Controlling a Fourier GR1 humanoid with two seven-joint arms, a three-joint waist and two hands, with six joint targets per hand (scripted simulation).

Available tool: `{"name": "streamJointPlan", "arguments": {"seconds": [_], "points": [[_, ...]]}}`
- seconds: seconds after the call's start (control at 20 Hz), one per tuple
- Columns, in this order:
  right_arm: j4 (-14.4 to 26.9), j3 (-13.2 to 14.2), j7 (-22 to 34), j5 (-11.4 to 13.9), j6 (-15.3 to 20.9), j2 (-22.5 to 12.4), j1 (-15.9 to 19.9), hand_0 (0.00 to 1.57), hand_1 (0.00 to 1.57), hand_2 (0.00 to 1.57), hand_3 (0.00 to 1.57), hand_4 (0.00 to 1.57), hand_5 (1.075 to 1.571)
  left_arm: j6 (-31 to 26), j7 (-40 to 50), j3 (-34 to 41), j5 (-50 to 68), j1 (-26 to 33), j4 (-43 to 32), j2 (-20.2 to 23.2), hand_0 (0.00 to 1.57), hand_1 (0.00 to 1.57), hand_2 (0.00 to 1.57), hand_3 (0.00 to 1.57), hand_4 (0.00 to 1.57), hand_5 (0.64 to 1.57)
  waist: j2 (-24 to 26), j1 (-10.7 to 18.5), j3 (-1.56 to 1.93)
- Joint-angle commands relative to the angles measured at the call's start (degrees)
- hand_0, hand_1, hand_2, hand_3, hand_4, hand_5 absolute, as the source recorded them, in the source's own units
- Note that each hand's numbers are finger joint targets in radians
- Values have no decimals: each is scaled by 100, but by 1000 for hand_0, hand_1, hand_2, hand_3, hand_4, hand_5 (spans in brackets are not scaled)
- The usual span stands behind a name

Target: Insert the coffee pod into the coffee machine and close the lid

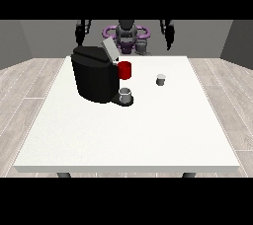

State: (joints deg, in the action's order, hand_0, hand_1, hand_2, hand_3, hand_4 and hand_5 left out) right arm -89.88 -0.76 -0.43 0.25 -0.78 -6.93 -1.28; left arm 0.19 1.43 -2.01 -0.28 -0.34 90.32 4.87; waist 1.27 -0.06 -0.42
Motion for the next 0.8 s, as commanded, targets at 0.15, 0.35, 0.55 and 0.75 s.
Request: {"name": "streamJointPlan", "arguments": {"seconds": [0.15, 0.35, 0.55, 0.75], "points": [[79, 268, 272, -196, -211, -90, 116, 0, 0, 0, 0, 128, 1571, -395, -827, 121, 101, 157, -114, 75, 0, 0, 0, 0, 213, 1571, 34, 20, 41], [107, 385, -722, -109, 514, 538, 9, 0, 0, 0, 0, 109, 1571, -484, -975, 527, -208, -350, -276, 845, 0, 0, 0, 0, 0, 1571, -256, -342, 47], [-220, 285, -472, -192, 427, 521, 301, 0, 0, 0, 0, 145, 1571, -512, -884, 848, -326, -864, -971, 1156, 0, 0, 0, 0, 0, 1571, -499, -632, 40], [-161, 199, -523, -37, 608, 610, 321, 0, 0, 0, 0, 169, 1571, -755, -396, 928, -205, -1343, -1474, 1268, 0, 0, 0, 0, 0, 1571, -579, -686, 41]]}}
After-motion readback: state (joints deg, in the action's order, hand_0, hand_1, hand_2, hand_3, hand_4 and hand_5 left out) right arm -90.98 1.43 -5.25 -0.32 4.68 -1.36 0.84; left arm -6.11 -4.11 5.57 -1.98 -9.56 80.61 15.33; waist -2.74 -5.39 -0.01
